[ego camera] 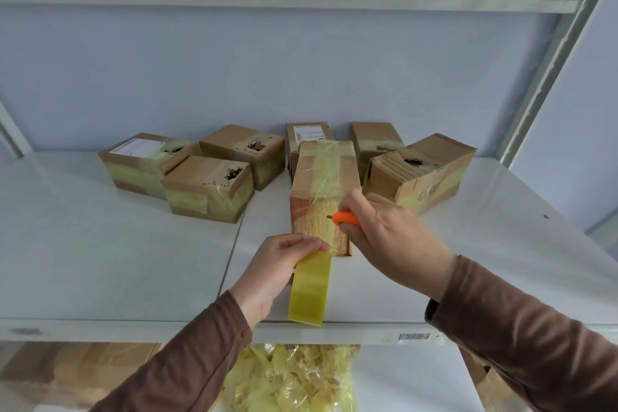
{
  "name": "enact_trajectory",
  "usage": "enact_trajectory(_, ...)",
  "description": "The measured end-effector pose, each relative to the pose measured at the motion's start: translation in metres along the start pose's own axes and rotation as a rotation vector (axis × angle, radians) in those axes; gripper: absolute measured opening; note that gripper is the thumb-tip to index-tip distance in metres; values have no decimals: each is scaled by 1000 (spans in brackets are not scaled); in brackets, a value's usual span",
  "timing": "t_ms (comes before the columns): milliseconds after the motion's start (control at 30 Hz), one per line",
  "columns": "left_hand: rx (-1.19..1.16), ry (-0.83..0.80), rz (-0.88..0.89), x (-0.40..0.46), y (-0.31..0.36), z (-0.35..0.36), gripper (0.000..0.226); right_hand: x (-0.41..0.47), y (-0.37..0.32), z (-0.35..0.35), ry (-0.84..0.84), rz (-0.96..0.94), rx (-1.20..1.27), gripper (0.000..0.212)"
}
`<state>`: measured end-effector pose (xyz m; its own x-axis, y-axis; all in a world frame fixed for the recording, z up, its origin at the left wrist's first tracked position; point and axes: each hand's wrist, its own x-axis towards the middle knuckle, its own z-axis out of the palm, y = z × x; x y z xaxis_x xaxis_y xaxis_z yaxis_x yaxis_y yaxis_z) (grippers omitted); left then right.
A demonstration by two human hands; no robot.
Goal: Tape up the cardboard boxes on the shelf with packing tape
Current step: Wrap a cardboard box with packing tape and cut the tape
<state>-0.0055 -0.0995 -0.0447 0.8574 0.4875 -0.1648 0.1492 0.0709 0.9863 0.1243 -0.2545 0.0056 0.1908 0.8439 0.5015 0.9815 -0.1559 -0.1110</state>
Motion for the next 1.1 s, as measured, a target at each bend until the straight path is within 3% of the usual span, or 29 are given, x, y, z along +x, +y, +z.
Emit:
enact_trajectory(167,9,11,11,3,0,3,21,11,8,6,25,-129,-252,11)
enact_trajectory(300,45,19,22,6,-1,1,19,1,22,17,-182,-45,-342,17)
enact_trajectory(367,44,15,17,8,-1,-1,19,-2,28,9,-140,21,-259,23)
enact_trajectory(500,66,1,-5,13,4,-4,20,16,26,-7,117,127,114,20)
enact_trajectory(700,284,-50,4,18,12,-11,18,34,17,27,102,306,-58,27)
enact_trajectory(867,614,-144,-11,20,22,-36,50,26,21,41,200,242,-166,30)
enact_trajectory(967,631,-135,12,14,22,-45,33,17,20,48,144,243,-235,49)
enact_trajectory(1100,564,-114,30,8,20,-57,35,17,20,46,180,290,-165,56)
